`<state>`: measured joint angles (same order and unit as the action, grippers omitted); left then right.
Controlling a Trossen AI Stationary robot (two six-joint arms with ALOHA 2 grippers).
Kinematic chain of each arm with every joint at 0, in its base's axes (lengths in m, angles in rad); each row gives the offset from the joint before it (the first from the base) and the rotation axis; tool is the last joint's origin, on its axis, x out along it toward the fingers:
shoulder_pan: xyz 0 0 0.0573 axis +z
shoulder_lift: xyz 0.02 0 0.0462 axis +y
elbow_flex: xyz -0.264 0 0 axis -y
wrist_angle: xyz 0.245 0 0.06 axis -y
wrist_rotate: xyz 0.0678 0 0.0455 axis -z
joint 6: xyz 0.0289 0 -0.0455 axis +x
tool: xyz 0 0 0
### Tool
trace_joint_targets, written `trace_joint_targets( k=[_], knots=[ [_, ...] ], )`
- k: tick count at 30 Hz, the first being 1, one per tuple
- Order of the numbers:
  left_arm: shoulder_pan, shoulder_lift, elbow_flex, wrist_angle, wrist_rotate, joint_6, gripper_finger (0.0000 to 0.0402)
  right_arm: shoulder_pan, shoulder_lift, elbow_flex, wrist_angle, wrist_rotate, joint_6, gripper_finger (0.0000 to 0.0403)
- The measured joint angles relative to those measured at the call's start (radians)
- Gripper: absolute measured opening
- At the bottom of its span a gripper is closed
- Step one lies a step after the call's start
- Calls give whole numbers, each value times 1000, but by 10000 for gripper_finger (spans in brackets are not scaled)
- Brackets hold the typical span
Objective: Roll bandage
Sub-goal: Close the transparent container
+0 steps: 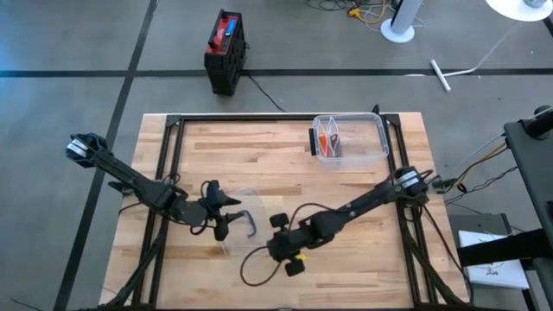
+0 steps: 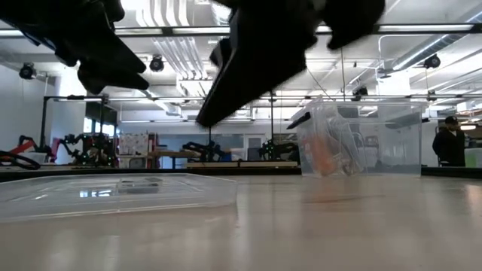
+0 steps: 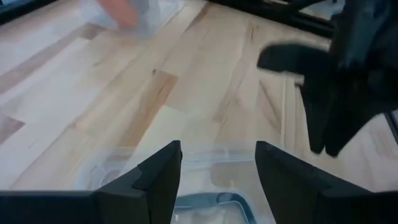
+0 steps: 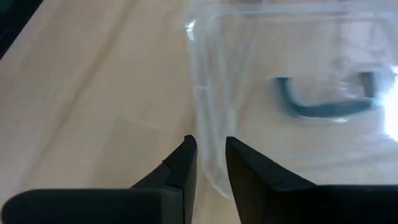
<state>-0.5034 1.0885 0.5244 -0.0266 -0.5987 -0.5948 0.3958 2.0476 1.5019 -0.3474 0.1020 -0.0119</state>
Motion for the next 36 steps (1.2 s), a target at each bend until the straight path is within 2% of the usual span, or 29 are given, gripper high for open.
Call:
trace_joint_targets(
  k=[7,9,14,17,20,23,28,32,36],
  knots=[
    [0,45,17,0,5,-20,202,-12,115,-1,40,-3,-16,80],
    [0,56,22,7,6,-17,201,-17,136,0,55,30,-13,74],
    [3,73,21,1,5,-17,197,-40,170,5,81,53,-18,47],
    [3,78,27,5,5,-15,194,-58,171,6,81,44,-12,14],
    [2,64,45,0,12,14,191,-68,136,0,31,53,-3,7],
    [2,38,88,-24,-7,110,187,-69,58,1,-88,59,-12,4],
    [4,8,228,-47,-141,387,179,-76,-193,36,-242,70,1,2],
    [4,2,362,-51,-265,646,175,-118,-388,32,-354,73,162,1],
    [4,-5,491,-46,-332,847,171,-170,-592,32,-446,75,370,1]
  ],
)
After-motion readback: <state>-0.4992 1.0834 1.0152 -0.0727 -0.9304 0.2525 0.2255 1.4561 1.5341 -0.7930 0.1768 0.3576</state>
